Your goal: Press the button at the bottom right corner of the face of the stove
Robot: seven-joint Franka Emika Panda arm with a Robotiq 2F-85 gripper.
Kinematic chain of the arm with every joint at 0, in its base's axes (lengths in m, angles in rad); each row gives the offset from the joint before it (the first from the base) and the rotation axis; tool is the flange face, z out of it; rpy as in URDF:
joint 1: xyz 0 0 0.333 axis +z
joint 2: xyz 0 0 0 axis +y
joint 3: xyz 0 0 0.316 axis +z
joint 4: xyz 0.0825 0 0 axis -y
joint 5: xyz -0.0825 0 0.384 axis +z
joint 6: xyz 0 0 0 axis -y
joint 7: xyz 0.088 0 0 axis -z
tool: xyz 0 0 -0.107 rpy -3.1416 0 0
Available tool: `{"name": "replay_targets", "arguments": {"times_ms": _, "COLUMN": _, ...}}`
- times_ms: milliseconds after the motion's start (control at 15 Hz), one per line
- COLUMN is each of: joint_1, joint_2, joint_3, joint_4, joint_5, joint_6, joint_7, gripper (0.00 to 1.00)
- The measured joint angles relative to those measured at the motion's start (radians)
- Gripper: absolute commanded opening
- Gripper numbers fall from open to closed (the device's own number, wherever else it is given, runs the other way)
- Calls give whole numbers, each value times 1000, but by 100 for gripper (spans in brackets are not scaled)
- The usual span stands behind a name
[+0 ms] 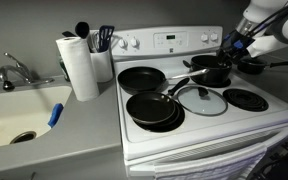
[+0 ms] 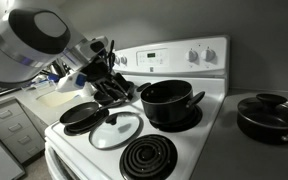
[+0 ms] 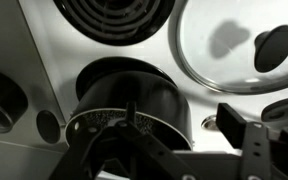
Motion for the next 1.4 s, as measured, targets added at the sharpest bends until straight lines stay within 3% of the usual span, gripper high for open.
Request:
{"name": "replay_targets", "arguments": {"times_ms": 467, "joint_1": -107, "joint_2": -42, "joint_3": 35, "joint_4": -1, "joint_5": -199, "joint_6": 200, "joint_7": 71, "gripper": 3}}
{"name": "replay_targets", "arguments": {"times_ms": 667, "joint_1": -130, "joint_2": -51, "joint_3": 28, "joint_4": -6, "joint_5": -238, "joint_6": 315, "joint_7": 101, "gripper": 0}}
{"name": "replay_targets", "arguments": {"times_ms": 1000, "joint_1": -144, "joint_2": -43, "joint_3": -51, "joint_4": -34, "joint_5": -237, "joint_6": 534, "joint_7": 108, "gripper": 1}}
{"name": "replay_targets", "arguments": {"times_ms": 1400, "joint_1": -140, "joint_2": -42, "joint_3": -63, "joint_4": -36, "joint_5": -237, "joint_6": 564, "joint_7": 108, "gripper": 1}}
